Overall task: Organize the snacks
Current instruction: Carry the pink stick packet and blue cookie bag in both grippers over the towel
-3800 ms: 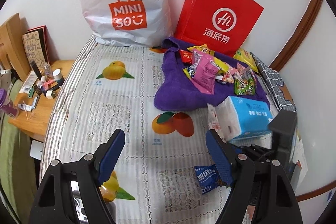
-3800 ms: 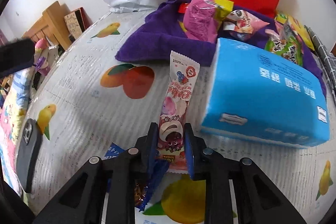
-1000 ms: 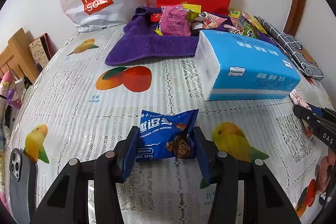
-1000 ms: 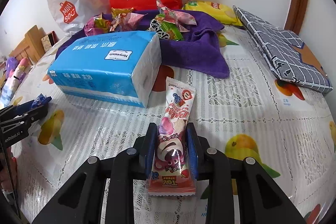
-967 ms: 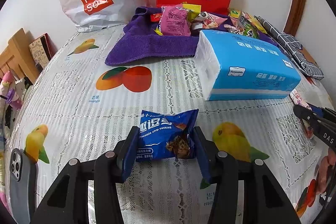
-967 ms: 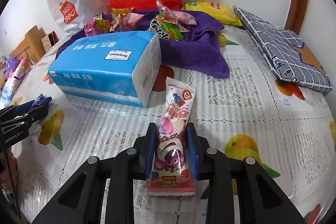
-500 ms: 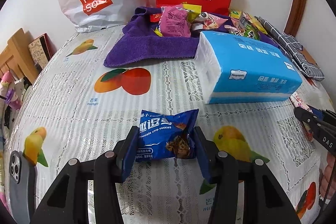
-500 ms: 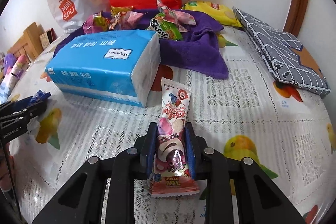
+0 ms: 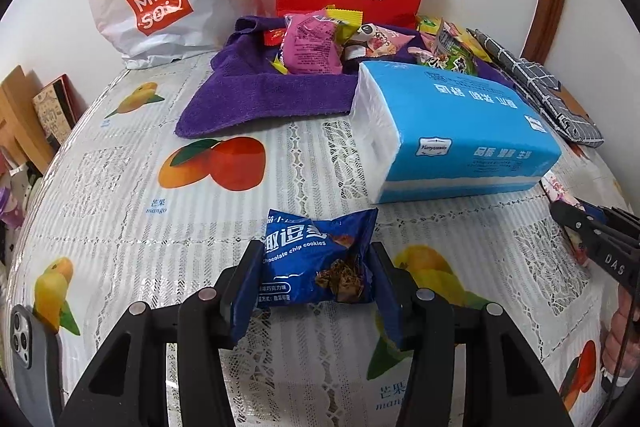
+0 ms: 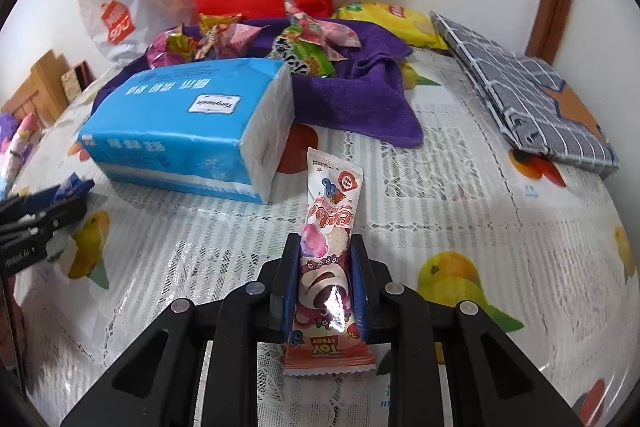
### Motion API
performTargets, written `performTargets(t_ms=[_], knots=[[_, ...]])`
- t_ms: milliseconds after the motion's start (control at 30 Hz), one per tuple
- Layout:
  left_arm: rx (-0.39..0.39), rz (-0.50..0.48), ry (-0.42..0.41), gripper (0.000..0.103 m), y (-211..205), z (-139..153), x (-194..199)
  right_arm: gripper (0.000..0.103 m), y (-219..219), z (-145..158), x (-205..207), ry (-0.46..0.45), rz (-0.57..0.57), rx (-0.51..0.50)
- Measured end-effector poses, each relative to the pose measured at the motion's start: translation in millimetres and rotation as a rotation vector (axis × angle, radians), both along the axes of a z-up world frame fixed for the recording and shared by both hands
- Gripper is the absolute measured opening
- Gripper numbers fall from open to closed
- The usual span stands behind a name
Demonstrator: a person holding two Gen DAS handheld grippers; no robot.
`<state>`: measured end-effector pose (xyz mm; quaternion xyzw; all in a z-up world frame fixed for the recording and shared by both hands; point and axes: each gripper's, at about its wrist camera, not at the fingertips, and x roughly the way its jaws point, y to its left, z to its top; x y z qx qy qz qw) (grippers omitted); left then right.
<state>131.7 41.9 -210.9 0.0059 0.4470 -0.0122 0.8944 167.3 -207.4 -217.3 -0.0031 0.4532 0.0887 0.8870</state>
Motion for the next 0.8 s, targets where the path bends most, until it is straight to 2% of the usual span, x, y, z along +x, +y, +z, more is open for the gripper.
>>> performTargets(t_ms=[133, 300, 433, 800], knots=[[0.01, -0.006, 0.005, 0.047, -3, 0, 1, 0.021, -8, 2, 0, 0.026, -0.062, 0.036], [-0.048, -0.003, 0.019, 0.046, 3, 2, 5, 0.02, -15, 9, -4, 0.04, -0.112, 0.065], [-0.108, 0.001, 0.035, 0.045, 9, 4, 5, 0.02, -17, 19, -10, 0.027, -0.118, 0.055], [-0.117, 0.004, 0.004, 0.044, 4, 32, -6, 0.02, -14, 58, -23, -0.041, -0.078, 0.045]])
